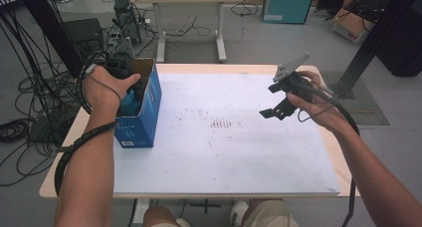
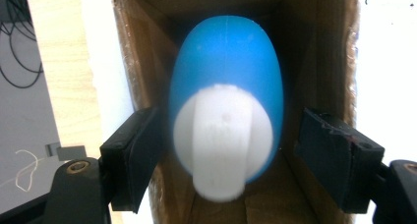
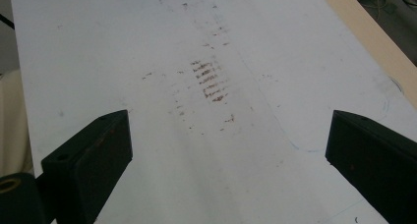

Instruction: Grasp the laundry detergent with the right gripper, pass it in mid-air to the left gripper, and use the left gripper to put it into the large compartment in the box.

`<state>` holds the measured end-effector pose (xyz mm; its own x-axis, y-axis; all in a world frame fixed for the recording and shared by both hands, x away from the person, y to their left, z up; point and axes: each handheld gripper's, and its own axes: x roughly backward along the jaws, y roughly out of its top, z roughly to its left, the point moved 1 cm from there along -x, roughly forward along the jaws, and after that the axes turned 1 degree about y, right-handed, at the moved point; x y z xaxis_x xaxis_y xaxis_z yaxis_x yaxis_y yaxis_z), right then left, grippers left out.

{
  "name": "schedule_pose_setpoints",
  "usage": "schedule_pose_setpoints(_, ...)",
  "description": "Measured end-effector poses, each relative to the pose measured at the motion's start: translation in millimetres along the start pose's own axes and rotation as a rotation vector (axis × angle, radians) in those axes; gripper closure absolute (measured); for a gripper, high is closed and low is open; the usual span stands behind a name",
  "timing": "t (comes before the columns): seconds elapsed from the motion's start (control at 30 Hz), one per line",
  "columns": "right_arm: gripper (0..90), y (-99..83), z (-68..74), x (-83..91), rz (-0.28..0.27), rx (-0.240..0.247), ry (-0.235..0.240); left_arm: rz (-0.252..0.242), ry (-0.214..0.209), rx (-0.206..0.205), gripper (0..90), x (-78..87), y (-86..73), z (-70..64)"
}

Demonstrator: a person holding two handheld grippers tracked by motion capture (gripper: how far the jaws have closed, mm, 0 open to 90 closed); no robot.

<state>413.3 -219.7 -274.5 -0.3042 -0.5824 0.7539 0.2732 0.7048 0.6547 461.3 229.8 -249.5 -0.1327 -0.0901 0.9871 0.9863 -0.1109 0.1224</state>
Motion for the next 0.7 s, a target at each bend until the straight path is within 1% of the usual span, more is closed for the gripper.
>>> schedule_pose_setpoints(0.07,3.8,-0.7,-0.1,-0.3,-0.003,-0.003,0.000,-0.004,0.002,-0.002,25.4,2.4,-1.1,-0.1)
schedule_pose_setpoints(0.1,3.8,-1.3,-0.9,0.0,0.001,0.005,0.002,-0.009,0.002,0.001,25.1,5.6,-2.5,-0.4)
schedule_pose_setpoints(0.13,3.7,-1.8,-0.5,0.0,0.001,-0.007,0.001,-0.013,-0.001,0.002,24.6,8.6,-3.5,-0.4)
schedule_pose_setpoints(0.17,3.8,-2.1,-0.5,-0.2,-0.003,-0.007,0.001,-0.019,-0.002,0.002,24.5,11.6,-4.6,-0.4)
schedule_pose_setpoints(0.23,3.8,-2.3,-1.3,0.2,-0.004,0.007,0.003,-0.033,-0.007,0.001,23.1,17.5,-6.3,-0.3)
schedule_pose_setpoints(0.27,3.7,-2.4,-0.9,0.9,-0.002,0.001,0.000,-0.040,-0.010,0.000,22.7,20.9,-7.3,-0.8)
schedule_pose_setpoints(0.4,3.7,-2.1,0.2,2.1,0.002,0.000,-0.004,-0.060,-0.006,-0.018,20.7,35.1,-9.8,-4.5)
schedule_pose_setpoints(0.5,3.8,-2.5,0.8,2.0,0.002,0.000,-0.004,-0.090,-0.006,-0.038,19.4,49.1,-9.3,-11.7)
schedule_pose_setpoints(0.57,3.8,-2.7,0.6,1.9,0.009,0.004,-0.002,-0.099,-0.004,-0.055,19.2,56.6,-7.5,-18.5)
schedule_pose_setpoints(0.63,3.7,-2.4,1.0,2.6,0.006,-0.012,-0.007,-0.102,-0.001,-0.069,18.9,61.8,-5.3,-25.8)
schedule_pose_setpoints(0.7,3.7,-3.0,0.2,4.3,0.002,-0.005,-0.009,-0.107,-0.002,-0.089,18.0,66.8,-1.9,-34.7)
